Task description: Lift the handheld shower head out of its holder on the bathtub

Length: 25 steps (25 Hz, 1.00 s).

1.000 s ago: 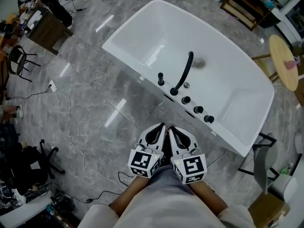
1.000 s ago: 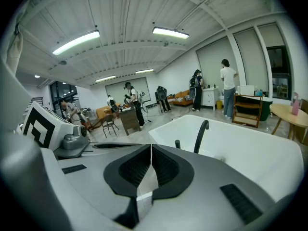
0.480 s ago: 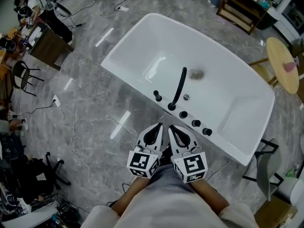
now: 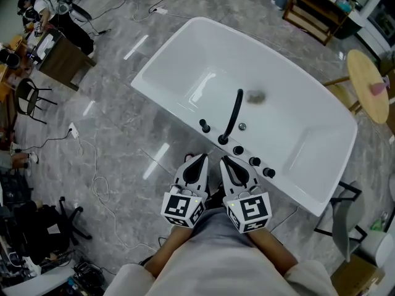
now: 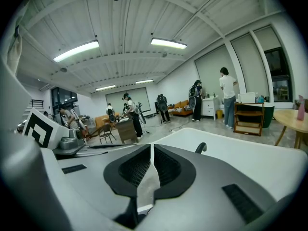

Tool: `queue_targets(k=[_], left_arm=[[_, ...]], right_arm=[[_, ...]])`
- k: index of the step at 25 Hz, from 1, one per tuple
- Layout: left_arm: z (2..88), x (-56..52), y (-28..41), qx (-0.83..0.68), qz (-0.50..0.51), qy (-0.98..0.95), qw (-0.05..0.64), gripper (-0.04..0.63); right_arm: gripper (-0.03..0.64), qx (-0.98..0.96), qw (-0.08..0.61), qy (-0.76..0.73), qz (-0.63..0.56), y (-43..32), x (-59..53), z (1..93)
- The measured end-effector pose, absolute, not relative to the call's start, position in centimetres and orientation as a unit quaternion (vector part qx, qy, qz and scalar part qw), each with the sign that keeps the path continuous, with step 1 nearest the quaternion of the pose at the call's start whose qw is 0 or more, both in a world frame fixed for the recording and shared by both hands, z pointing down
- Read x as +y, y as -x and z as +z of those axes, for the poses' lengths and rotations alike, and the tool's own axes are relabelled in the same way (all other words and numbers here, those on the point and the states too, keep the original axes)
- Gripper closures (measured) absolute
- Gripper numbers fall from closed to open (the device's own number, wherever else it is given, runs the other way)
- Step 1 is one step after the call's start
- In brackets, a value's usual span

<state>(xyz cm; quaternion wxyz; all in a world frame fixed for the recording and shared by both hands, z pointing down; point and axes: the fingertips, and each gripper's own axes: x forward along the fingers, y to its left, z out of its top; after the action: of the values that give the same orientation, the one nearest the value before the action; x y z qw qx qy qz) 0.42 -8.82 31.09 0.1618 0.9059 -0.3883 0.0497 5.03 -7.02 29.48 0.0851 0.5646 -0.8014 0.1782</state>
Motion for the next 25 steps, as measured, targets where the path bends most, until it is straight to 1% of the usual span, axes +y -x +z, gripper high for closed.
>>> queue_targets(k=[16, 25], left_arm=[[34.2, -17.4, 1.1, -0.331, 0.076, -0.922, 0.188, 0.589], [35.4, -23.4, 1.0, -0.246, 0.098, -0.95, 0.166, 0.589]], right_arm=[[0.595, -0.774, 0.119, -0.587, 0.204, -2.4, -15.4, 31.9], [0.595, -0.729, 0.121, -0.638, 0.218, -2.0, -21.1, 32.1]])
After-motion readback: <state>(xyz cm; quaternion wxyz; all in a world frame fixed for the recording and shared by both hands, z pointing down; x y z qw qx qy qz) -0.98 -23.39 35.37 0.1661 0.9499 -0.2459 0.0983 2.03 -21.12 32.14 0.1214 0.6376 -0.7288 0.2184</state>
